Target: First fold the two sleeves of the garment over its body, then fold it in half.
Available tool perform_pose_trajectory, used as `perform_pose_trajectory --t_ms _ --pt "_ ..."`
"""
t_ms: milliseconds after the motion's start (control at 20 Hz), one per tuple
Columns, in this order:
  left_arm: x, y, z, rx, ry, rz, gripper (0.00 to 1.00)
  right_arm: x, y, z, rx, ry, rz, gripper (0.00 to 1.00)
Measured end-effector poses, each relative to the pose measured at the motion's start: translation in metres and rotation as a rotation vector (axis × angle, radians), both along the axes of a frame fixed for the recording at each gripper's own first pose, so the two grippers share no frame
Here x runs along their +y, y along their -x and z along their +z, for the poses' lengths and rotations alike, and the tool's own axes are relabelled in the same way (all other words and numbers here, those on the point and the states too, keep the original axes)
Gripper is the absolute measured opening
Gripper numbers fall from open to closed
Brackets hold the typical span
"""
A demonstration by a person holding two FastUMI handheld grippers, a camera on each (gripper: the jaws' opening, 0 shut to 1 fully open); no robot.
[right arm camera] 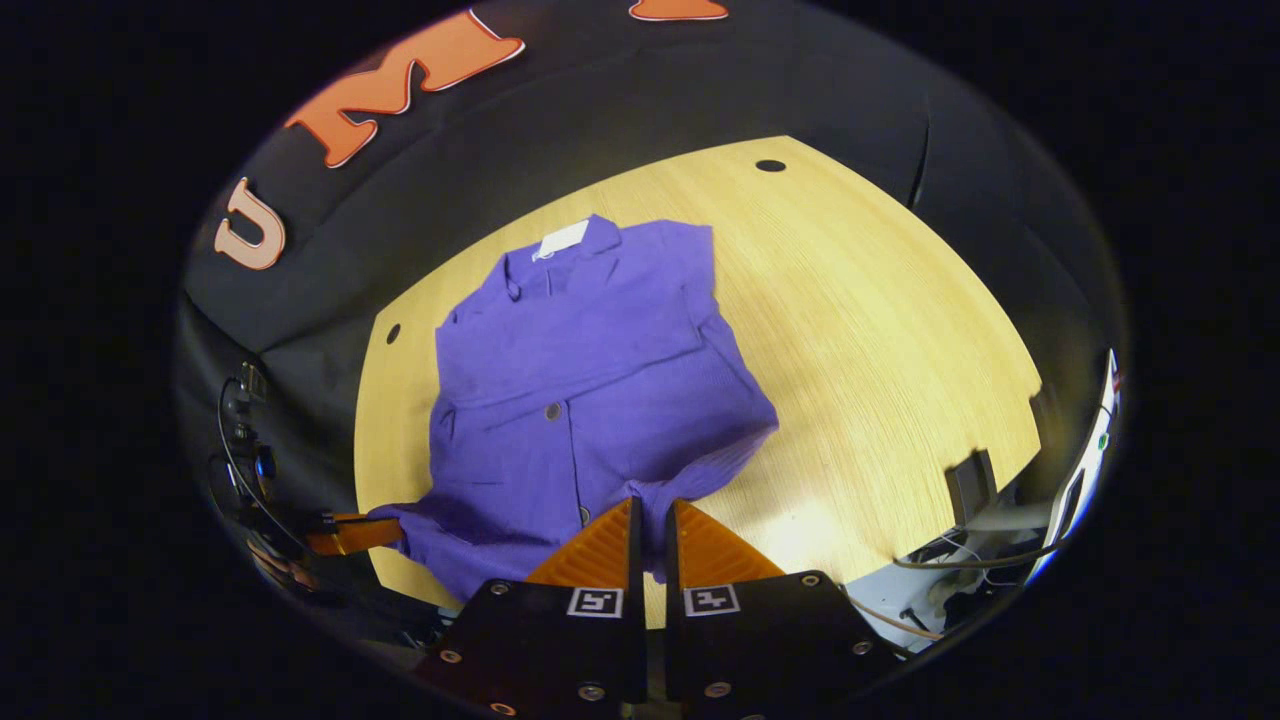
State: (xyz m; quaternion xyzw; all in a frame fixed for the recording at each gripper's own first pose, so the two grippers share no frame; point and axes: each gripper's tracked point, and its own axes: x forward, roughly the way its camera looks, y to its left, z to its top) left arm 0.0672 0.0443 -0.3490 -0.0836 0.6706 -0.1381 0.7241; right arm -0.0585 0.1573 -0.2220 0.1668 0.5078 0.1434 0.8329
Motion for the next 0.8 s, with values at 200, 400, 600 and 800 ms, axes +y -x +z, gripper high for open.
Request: perform_pose_trajectory --t_ms 200,400,600,800 --pt "0.003 -0.049 0.019 -0.066 -0.037 -0.006 0.11 0.005 -0.042 0.020 -0.041 -0.017 0.061 0.08" --pt "0.004 -0.101 0.030 -0.104 -0.081 -0.039 0.11 -0.003 -0.086 0.036 -0.073 -0.015 0.100 0.08" --pt "0.008 -0.155 0.029 -0.120 -0.127 -0.051 0.11 -0.013 -0.125 0.031 -0.058 0.009 0.122 0.07" --pt "0.009 -0.190 0.011 -0.044 -0.127 0.018 0.10 -0.011 -0.157 0.016 -0.004 0.000 0.139 0.07"
